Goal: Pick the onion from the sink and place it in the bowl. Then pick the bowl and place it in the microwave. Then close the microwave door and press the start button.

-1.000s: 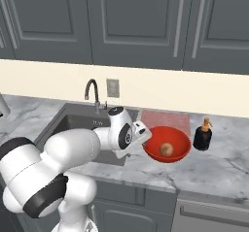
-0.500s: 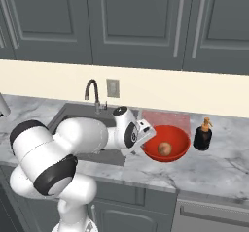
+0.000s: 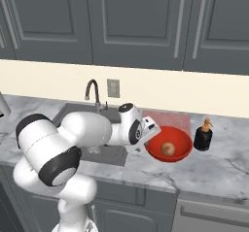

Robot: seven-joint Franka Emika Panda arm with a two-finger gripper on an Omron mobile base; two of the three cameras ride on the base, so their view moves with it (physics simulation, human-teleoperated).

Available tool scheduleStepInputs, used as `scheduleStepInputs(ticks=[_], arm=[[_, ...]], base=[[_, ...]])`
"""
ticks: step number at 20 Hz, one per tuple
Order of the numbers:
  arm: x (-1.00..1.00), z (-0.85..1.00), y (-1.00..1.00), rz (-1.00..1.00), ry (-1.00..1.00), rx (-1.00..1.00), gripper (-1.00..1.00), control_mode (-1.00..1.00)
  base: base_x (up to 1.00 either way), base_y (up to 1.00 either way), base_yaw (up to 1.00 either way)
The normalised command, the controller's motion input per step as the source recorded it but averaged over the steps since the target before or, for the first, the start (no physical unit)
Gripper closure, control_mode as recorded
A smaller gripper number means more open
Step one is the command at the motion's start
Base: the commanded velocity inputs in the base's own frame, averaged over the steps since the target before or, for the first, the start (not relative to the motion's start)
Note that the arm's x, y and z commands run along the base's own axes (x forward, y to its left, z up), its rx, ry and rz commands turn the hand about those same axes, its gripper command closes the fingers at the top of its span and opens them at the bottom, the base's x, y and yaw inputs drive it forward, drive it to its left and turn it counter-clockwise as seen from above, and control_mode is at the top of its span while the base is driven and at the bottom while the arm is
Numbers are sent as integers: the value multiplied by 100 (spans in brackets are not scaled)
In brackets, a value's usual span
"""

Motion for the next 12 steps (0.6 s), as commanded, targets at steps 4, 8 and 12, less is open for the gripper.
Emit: scheduleStepInputs(ticks=[4, 8, 12], arm=[[-1, -31, -16, 0, -5, 0, -100, -100], [0, -43, -18, 0, -3, 0, -100, -100], [0, -50, -19, 0, 0, 0, 100, -100]], base=[[0, 0, 0], [0, 0, 0], [0, 0, 0]])
